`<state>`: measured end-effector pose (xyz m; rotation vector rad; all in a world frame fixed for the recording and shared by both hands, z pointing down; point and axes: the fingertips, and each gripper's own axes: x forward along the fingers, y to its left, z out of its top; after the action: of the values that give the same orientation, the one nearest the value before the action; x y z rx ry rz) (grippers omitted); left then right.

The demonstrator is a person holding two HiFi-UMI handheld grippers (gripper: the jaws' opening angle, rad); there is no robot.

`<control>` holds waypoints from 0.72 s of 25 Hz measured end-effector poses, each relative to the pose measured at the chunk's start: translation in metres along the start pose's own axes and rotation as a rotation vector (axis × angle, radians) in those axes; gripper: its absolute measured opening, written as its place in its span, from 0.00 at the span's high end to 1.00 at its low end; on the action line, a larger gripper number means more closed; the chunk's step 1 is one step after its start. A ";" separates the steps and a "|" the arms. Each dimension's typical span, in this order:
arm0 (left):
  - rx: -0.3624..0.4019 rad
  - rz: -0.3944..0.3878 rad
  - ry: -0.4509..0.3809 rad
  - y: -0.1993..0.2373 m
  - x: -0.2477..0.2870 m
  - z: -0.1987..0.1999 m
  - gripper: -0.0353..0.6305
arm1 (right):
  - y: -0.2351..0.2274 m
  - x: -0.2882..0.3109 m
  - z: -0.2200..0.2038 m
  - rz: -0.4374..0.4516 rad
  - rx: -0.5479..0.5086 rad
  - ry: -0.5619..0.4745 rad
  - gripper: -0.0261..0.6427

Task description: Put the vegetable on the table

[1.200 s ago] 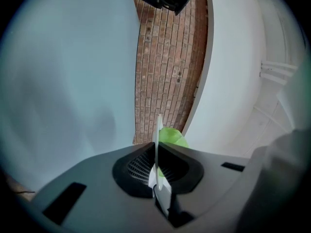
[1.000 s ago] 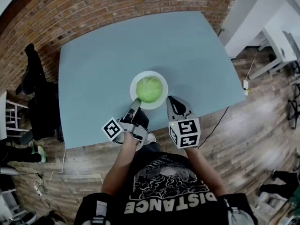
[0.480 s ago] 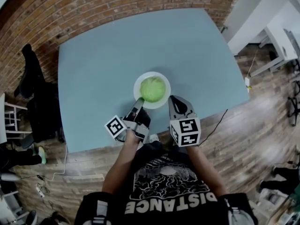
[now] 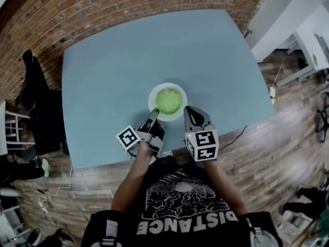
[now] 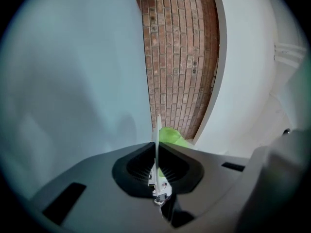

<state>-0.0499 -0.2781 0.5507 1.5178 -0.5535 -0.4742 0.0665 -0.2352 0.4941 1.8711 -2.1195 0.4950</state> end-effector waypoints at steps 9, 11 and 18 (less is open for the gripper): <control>0.036 0.094 -0.041 0.025 0.013 -0.005 0.92 | -0.020 0.014 -0.012 0.070 -0.013 0.052 0.95; 0.041 0.117 -0.049 0.030 0.015 -0.007 0.92 | -0.023 0.017 -0.013 0.089 -0.019 0.053 0.95; 0.048 0.192 -0.086 0.046 0.022 -0.009 0.92 | -0.031 0.026 -0.017 0.146 -0.025 0.075 0.95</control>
<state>-0.0295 -0.2842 0.5977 1.4775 -0.7747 -0.3812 0.0937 -0.2542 0.5229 1.6655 -2.2120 0.5584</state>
